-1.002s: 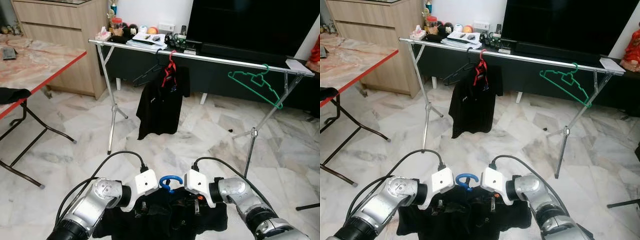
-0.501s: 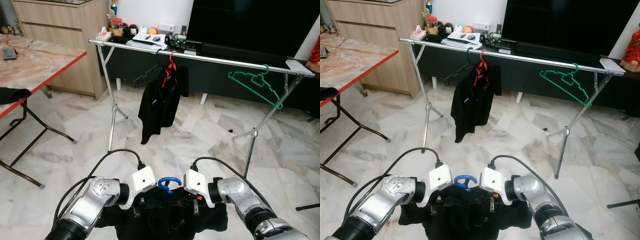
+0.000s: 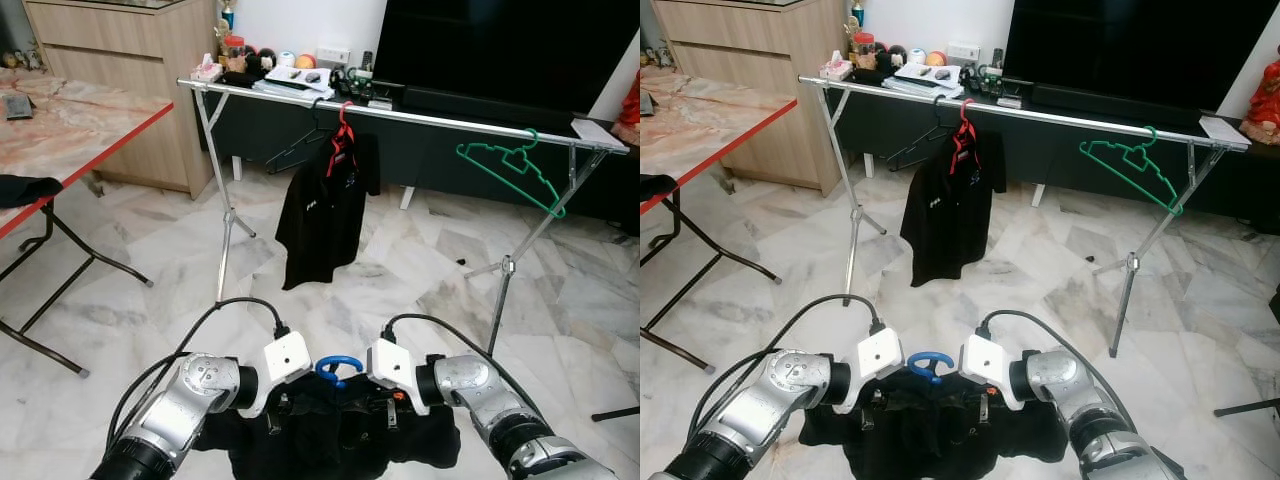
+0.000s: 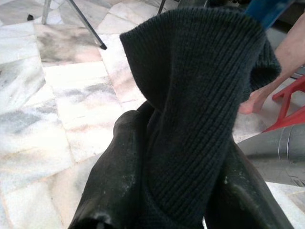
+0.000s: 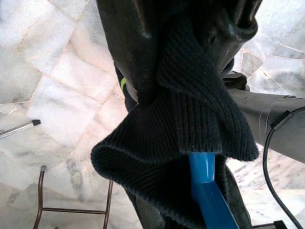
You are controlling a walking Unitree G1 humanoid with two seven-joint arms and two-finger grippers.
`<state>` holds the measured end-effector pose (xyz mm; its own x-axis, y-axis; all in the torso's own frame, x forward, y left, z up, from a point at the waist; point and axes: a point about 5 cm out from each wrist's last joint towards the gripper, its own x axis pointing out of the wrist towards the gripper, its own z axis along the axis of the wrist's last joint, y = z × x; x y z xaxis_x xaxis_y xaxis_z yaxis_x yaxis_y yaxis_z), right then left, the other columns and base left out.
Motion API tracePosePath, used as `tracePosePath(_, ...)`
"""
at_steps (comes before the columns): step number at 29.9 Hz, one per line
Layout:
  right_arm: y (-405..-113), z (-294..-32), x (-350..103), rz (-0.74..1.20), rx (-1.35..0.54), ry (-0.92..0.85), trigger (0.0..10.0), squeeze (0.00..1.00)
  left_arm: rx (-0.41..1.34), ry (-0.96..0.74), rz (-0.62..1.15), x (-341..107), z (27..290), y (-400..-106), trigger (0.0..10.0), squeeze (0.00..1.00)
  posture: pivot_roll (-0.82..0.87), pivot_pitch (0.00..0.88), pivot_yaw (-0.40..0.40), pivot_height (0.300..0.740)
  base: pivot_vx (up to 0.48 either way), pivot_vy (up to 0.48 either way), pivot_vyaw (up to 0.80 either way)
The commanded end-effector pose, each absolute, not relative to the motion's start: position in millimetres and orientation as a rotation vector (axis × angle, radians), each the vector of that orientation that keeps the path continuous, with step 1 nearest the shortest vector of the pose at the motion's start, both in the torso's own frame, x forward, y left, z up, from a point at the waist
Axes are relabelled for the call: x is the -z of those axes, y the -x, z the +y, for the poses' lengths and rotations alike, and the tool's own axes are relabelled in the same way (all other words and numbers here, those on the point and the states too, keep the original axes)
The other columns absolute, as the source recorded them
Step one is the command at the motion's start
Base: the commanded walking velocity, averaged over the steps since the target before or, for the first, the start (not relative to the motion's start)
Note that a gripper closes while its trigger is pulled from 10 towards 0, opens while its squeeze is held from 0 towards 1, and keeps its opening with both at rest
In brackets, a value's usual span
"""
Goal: Hang hanger
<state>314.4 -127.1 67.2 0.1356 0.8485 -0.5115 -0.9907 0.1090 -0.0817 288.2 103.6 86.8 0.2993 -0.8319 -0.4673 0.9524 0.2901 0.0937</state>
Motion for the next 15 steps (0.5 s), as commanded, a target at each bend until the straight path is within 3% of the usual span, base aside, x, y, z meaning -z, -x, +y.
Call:
tracePosePath(1, -324.2, -127.5, -80.2, 0.314, -1.347, 0.472, 0.0, 0.0, 1.295, -0.398, 0.38, -82.3, 95.2, -282.4, 0.0, 0.0, 0.11, 0.038, -0.116, 0.74, 0.0, 0.0, 0.0)
tracePosePath(9, -324.5, -129.3, -79.7, 0.319, -1.337, 0.475, 0.0, 0.0, 1.293, -0.39, 0.38, -82.8, 95.8, -282.5, 0.0, 0.0, 0.11, 0.045, -0.113, 0.74, 0.0, 0.0, 0.0)
tracePosePath(10, -324.9, -130.6, -79.3, 0.324, -1.327, 0.481, 4.3, 0.0, 1.293, -0.388, 0.381, -82.9, 95.9, -282.5, 0.0, 0.0, 0.11, 0.045, -0.113, 0.74, 0.0, 0.0, 0.0)
tracePosePath(11, -324.9, -130.6, -79.3, 0.324, -1.327, 0.481, 4.3, 0.0, 1.293, -0.388, 0.381, -82.9, 95.9, -282.5, 0.0, 0.0, 0.11, 0.045, -0.113, 0.74, 0.0, 0.0, 0.0)
tracePosePath(12, -325.3, -131.8, -78.9, 0.335, -1.319, 0.475, 10.0, 0.0, 1.293, -0.386, 0.381, -82.9, 95.9, -282.5, 0.0, 0.0, 0.11, 0.049, -0.113, 0.74, 0.0, 0.0, 0.0)
tracePosePath(14, -325.4, -132.3, -78.6, 0.348, -1.32, 0.456, 10.0, 0.0, 1.293, -0.385, 0.382, -82.9, 95.9, -282.5, 0.0, 0.0, 0.11, 0.049, -0.113, 0.74, 0.0, 0.0, 0.0)
tracePosePath(15, -325.6, -132.4, -79.0, 0.349, -1.32, 0.453, 10.0, 0.07, 1.292, -0.385, 0.382, -83.0, 95.9, -282.6, 0.0, 0.0, 0.11, 0.051, -0.113, 0.74, 0.0, 0.0, 0.0)
